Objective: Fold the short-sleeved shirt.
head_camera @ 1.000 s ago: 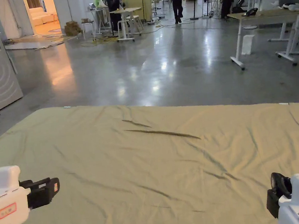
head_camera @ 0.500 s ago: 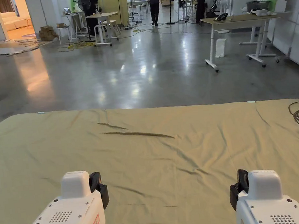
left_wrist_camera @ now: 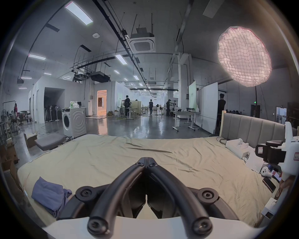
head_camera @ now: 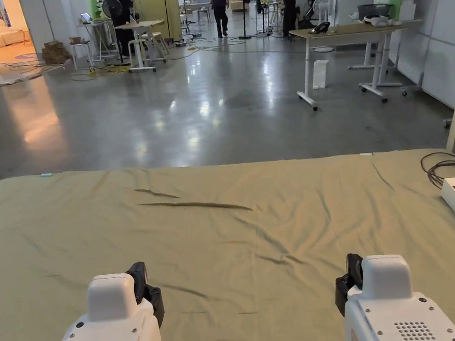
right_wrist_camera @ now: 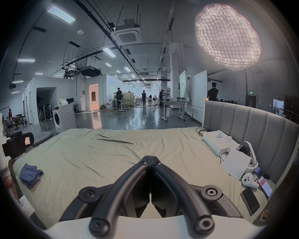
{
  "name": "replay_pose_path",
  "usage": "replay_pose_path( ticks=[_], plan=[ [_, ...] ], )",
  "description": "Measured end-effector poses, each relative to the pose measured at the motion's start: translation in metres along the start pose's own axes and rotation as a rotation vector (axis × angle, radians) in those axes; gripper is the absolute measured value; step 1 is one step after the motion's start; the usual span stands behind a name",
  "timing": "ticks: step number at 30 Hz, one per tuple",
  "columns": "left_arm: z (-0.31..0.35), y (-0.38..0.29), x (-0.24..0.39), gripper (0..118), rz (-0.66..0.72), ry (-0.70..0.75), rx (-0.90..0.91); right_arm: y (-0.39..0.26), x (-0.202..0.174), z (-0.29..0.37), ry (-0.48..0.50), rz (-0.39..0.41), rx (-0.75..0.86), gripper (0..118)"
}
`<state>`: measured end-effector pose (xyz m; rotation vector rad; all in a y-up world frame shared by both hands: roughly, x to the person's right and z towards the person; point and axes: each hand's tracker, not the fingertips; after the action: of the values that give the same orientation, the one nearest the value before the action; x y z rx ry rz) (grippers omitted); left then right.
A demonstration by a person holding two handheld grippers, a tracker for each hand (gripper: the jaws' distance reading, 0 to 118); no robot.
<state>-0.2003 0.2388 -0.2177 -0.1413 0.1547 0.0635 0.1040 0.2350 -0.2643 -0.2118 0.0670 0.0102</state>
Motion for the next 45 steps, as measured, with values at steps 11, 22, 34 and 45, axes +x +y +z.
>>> replay_pose_path(
  ticks=[11,22,34,45],
  plan=[
    [0.002,0.001,0.001,1,-0.05,0.017,0.006,0.004,-0.009,-0.005,0.013,0.01,0.019,0],
    [-0.004,0.007,0.0,7,-0.077,0.044,0.015,0.006,-0.011,-0.008,0.012,0.007,0.017,17],
    [-0.007,0.002,-0.01,79,-0.021,0.062,0.001,0.003,-0.011,-0.01,-0.024,0.01,0.032,111],
    [-0.009,0.006,-0.009,79,-0.028,0.055,0.009,0.007,-0.004,-0.013,0.025,-0.049,0.029,118]
  ],
)
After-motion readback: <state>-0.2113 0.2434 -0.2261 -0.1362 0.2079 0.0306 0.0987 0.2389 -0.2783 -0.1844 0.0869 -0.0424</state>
